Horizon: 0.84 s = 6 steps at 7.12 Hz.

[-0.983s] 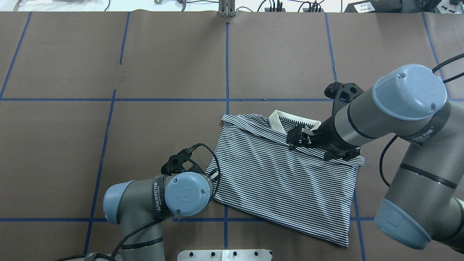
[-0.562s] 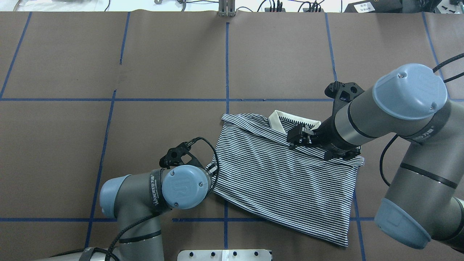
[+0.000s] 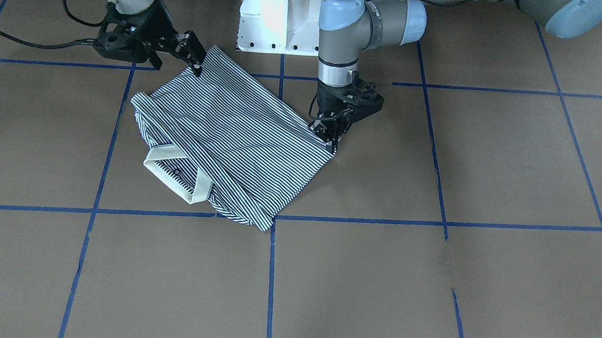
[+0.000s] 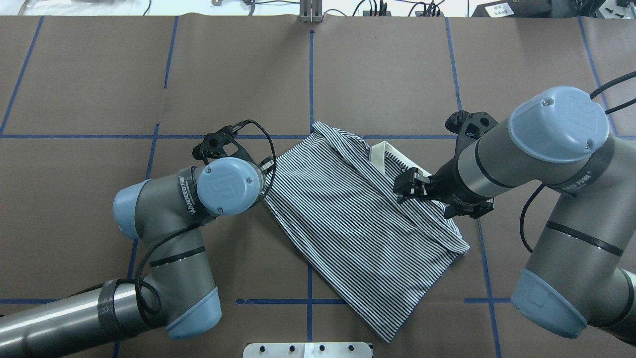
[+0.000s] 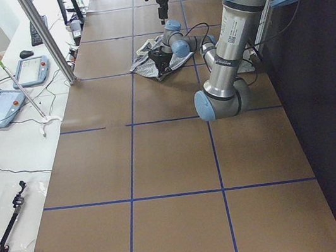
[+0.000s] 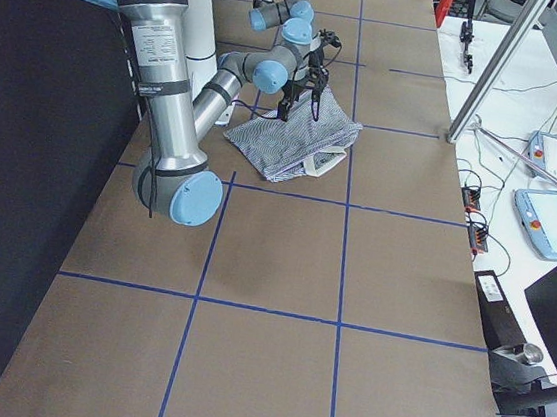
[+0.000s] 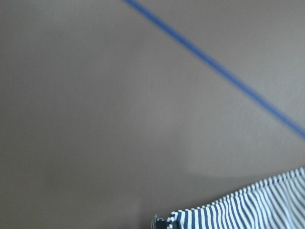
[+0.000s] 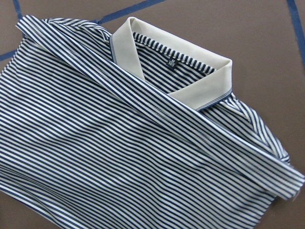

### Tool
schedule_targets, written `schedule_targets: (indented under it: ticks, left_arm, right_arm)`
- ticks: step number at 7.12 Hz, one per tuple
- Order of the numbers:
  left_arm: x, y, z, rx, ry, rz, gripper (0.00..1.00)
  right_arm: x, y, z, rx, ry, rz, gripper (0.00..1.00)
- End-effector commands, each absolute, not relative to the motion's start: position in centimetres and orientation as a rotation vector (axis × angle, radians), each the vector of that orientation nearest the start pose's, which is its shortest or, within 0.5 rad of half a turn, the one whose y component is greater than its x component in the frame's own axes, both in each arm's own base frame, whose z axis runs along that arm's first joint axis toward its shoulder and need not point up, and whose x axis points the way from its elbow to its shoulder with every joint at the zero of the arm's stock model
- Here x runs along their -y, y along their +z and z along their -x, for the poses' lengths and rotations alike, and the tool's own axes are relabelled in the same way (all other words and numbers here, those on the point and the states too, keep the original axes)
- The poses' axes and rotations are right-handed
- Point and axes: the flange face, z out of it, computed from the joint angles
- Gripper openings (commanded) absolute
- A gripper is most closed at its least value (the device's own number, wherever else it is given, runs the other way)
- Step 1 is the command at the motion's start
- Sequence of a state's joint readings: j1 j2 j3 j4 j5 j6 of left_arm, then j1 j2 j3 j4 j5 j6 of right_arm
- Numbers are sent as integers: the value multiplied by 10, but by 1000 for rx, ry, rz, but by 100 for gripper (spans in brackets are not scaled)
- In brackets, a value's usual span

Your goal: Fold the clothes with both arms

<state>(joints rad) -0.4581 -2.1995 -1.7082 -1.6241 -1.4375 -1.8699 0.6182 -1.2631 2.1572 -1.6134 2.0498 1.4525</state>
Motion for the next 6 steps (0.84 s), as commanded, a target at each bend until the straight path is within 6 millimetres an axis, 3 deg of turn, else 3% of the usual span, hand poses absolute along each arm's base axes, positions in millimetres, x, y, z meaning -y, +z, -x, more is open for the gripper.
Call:
schedule_targets:
  ticks: [1,3,4,6]
  left_arm:
    - [506,245,-549,-861,-735,-319,0]
    - [593,236,-563,-896,-678,-443,0]
    - [633,231,-560,-913,-642,-512,0]
    - [668,243,-557,-851,-586,-621,0]
  right_arm:
    - [370,248,367,932,258,118,100]
    - [375,235,375,950,260,114,100]
    - [375,235,375,950,262,114,100]
    - [375,234,375,951,262,109,100]
